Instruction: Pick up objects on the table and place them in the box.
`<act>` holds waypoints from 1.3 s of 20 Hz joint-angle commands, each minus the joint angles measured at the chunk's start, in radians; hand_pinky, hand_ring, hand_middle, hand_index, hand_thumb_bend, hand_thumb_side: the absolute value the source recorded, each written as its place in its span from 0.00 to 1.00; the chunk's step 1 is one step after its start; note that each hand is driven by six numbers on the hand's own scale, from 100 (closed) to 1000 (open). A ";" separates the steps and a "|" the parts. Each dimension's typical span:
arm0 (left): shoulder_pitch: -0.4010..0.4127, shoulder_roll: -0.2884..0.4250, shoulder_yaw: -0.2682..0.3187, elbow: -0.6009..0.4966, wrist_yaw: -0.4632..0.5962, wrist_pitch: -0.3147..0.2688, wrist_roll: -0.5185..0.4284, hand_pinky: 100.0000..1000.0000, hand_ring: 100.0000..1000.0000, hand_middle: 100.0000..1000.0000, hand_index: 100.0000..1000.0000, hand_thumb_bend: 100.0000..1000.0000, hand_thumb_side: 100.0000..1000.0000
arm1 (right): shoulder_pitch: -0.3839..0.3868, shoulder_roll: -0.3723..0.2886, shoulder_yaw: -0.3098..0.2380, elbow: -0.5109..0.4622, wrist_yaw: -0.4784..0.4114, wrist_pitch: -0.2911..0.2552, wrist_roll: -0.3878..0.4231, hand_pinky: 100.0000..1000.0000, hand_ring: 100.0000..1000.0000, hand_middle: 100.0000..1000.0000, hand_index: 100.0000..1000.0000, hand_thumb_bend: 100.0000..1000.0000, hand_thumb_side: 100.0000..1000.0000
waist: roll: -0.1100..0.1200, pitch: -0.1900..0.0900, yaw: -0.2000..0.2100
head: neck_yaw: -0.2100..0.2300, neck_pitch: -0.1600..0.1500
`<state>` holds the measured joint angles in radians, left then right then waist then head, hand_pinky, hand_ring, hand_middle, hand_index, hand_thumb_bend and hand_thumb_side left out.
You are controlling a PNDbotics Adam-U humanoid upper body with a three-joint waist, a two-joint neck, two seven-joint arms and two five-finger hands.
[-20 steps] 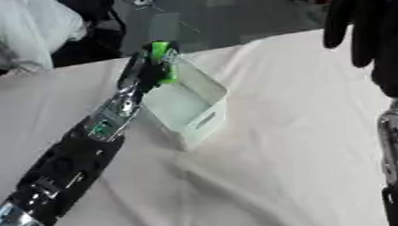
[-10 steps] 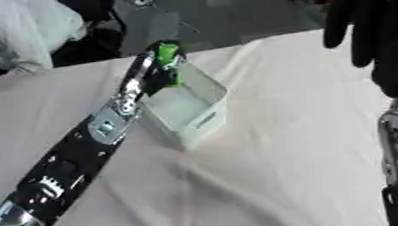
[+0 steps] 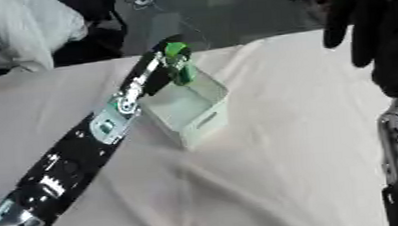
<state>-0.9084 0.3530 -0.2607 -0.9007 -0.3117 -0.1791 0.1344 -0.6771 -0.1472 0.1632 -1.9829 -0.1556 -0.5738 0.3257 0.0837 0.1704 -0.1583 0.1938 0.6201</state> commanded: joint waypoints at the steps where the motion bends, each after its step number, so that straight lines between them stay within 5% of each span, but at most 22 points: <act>1: -0.026 0.032 0.014 -0.017 -0.011 0.001 -0.014 1.00 0.83 1.00 1.00 0.07 1.00 | -0.011 -0.005 -0.002 -0.017 0.002 -0.001 -0.002 0.21 0.11 0.11 0.30 0.00 1.00 | -0.004 -0.019 0.002 | 0.005 -0.006; 6: -0.029 0.039 0.013 -0.017 -0.027 0.009 -0.042 1.00 0.88 1.00 1.00 0.12 1.00 | -0.010 -0.006 -0.002 -0.017 0.003 -0.001 -0.002 0.21 0.11 0.11 0.30 0.00 1.00 | -0.004 -0.020 0.004 | 0.005 -0.004; 7: -0.030 0.041 0.011 -0.017 -0.037 0.009 -0.057 1.00 0.90 1.00 1.00 0.17 1.00 | -0.010 -0.006 -0.002 -0.017 0.004 -0.001 -0.002 0.21 0.11 0.11 0.30 0.00 1.00 | -0.004 -0.020 0.004 | 0.005 -0.003; 8: -0.030 0.043 0.008 -0.016 -0.053 0.009 -0.083 1.00 0.96 1.00 1.00 0.37 1.00 | -0.010 -0.007 -0.002 -0.017 0.004 -0.001 -0.002 0.21 0.11 0.11 0.30 0.00 1.00 | -0.004 -0.020 0.004 | 0.006 -0.003; 9: -0.032 0.042 0.009 -0.014 -0.074 0.012 -0.124 1.00 1.00 1.00 1.00 0.47 1.00 | -0.009 -0.007 -0.002 -0.017 0.005 -0.001 -0.002 0.21 0.11 0.10 0.30 0.00 1.00 | -0.004 -0.020 0.005 | 0.006 -0.001; 11: -0.042 0.045 0.022 -0.023 -0.132 0.021 -0.191 1.00 1.00 1.00 1.00 0.54 1.00 | -0.007 -0.008 -0.003 -0.017 0.007 -0.001 -0.001 0.21 0.11 0.10 0.30 0.01 1.00 | -0.004 -0.021 0.007 | 0.009 0.005; 16: -0.065 0.056 0.054 -0.071 -0.332 0.043 -0.265 1.00 1.00 1.00 1.00 0.50 1.00 | -0.004 -0.010 -0.003 -0.017 0.011 -0.002 -0.001 0.21 0.11 0.10 0.30 0.01 1.00 | -0.003 -0.024 0.011 | 0.015 0.016; 20: -0.057 0.071 0.070 -0.104 -0.333 0.036 -0.291 1.00 1.00 1.00 1.00 0.43 1.00 | -0.001 -0.013 -0.004 -0.017 0.010 -0.001 -0.003 0.21 0.11 0.10 0.30 0.01 1.00 | -0.001 -0.025 0.016 | 0.013 0.014; 22: -0.035 0.094 0.074 -0.176 -0.277 0.016 -0.238 1.00 0.97 1.00 1.00 0.37 1.00 | 0.001 -0.016 -0.005 -0.017 0.011 0.000 -0.004 0.21 0.11 0.10 0.30 0.00 1.00 | 0.000 -0.025 0.019 | 0.008 0.013; 24: 0.007 0.131 0.067 -0.299 -0.207 -0.002 -0.100 1.00 0.80 1.00 1.00 0.19 1.00 | 0.002 -0.020 -0.008 -0.017 0.013 0.001 -0.007 0.21 0.11 0.10 0.30 0.00 1.00 | 0.002 -0.024 0.023 | -0.002 0.010; 26: 0.073 0.165 0.061 -0.462 -0.120 -0.030 0.066 1.00 0.78 1.00 1.00 0.16 0.97 | 0.004 -0.027 -0.012 -0.017 0.017 0.002 -0.010 0.21 0.11 0.10 0.30 0.00 1.00 | 0.003 -0.021 0.030 | -0.014 0.007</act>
<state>-0.8263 0.4708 -0.2042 -1.2691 -0.4780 -0.1969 0.1196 -0.6672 -0.1596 0.1570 -1.9831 -0.1433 -0.5720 0.3209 0.0886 0.1687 -0.1284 0.1894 0.6372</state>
